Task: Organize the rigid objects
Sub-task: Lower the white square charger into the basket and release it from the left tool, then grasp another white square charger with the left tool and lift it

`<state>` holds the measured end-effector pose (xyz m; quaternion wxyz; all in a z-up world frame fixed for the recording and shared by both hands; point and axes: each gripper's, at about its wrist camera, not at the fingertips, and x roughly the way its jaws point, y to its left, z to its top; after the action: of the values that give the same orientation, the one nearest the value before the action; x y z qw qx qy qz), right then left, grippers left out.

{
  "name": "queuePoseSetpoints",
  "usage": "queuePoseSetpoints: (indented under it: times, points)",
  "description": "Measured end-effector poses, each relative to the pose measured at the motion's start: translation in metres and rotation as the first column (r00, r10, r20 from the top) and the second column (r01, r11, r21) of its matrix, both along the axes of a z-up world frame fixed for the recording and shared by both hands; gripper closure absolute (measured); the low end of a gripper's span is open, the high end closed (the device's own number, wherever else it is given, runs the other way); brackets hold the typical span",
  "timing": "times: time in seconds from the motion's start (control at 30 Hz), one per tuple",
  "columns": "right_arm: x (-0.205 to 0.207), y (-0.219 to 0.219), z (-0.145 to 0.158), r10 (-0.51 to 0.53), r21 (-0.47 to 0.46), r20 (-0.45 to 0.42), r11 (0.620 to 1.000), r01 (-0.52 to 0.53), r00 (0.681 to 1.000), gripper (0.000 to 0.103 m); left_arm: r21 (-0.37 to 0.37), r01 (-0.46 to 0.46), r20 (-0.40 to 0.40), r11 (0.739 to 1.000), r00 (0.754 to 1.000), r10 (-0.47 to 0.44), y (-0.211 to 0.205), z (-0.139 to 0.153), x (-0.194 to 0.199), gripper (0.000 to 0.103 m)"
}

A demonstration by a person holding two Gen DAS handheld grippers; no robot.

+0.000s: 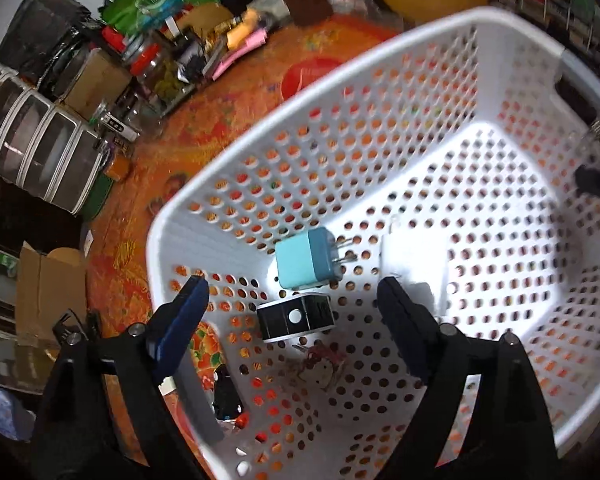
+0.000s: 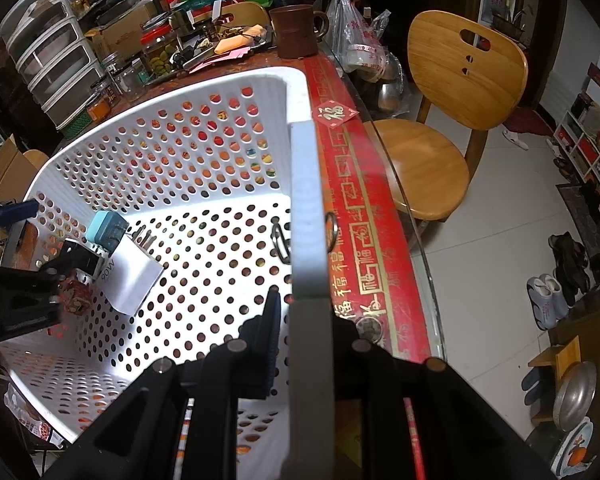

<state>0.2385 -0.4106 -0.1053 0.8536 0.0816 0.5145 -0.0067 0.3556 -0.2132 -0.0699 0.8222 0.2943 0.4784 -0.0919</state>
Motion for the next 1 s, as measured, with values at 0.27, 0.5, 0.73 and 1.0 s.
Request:
queuePoseSetpoints:
  times: [0.27,0.5,0.73,1.0]
  points:
    - [0.000,0.001,0.000,0.001,-0.005,0.002,1.000,-0.001,1.000,0.087,-0.174,-0.005,0.221,0.985,0.974,0.044,0.065,0.074,-0.062,0.006]
    - [0.000,0.001,-0.001,-0.002,0.000,0.006,1.000,0.002,1.000,0.087,-0.270,-0.233,0.218,0.934,0.930,0.295,0.192,0.084,-0.074,0.001]
    - [-0.002,0.000,-0.001,-0.004,0.002,0.008,1.000,0.004,1.000,0.087,-0.268,-0.446,-0.039,0.854,0.891,0.453,0.273,-0.010,-0.024,0.001]
    - [-0.001,0.000,0.000,-0.004,0.001,0.006,1.000,0.004,1.000,0.087,-0.268,-0.551,-0.203,0.790,0.834,0.513,0.290,-0.083,0.025,0.006]
